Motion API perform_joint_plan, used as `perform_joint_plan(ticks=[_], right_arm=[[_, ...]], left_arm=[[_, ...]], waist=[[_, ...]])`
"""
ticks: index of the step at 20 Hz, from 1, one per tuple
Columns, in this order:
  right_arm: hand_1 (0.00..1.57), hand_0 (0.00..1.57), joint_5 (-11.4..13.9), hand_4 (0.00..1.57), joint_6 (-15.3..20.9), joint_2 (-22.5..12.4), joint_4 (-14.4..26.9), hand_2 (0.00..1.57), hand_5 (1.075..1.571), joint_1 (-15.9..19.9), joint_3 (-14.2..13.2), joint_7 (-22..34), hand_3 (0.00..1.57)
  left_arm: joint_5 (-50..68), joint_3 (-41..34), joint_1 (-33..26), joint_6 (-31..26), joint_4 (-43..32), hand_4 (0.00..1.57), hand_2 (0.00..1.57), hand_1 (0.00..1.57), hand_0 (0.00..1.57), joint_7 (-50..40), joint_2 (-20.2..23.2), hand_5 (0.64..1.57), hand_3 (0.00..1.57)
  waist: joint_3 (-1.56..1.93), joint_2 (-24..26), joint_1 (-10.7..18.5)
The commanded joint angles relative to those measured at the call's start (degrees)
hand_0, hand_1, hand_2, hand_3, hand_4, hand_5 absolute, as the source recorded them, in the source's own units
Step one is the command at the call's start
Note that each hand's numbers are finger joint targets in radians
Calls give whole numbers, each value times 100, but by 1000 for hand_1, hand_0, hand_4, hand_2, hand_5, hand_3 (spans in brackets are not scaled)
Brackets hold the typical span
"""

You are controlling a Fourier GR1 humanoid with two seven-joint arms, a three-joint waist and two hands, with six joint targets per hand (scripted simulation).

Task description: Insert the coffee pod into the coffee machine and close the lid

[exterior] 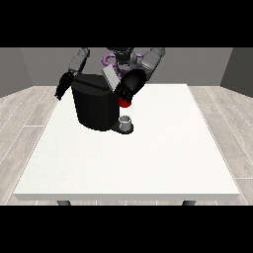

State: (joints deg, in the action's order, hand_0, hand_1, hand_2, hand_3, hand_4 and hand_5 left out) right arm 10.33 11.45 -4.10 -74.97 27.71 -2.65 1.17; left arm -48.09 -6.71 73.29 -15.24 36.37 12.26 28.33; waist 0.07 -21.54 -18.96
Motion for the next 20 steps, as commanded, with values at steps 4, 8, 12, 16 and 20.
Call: perform_joint_plan(ticks=[4,8,12,16,20], right_arm=[[0,0,4,109,-53,-105,59,0,1571,58,-46,-35,0],[0,0,266,218,230,58,11,0,1571,116,124,-113,0],[0,0,244,185,116,24,-173,0,1571,223,185,77,0],[0,0,189,87,57,15,11,0,1571,254,133,242,0],[0,0,7,147,-61,-171,295,0,1571,-21,-141,-64,0]], left_arm=[[-111,44,-98,358,11,0,1236,1269,1269,254,-73,1571,966],[-303,117,208,314,1,0,1075,1088,1088,422,304,1571,800],[-388,71,169,592,-64,0,912,815,815,518,388,1571,662],[-537,199,197,564,-52,0,668,0,0,182,162,1571,537],[-496,188,67,329,25,0,565,0,0,217,217,1571,474]], waist=[[-7,-122,58],[-6,-382,-41],[-7,-430,-158],[-5,-193,-146],[-3,71,88]])
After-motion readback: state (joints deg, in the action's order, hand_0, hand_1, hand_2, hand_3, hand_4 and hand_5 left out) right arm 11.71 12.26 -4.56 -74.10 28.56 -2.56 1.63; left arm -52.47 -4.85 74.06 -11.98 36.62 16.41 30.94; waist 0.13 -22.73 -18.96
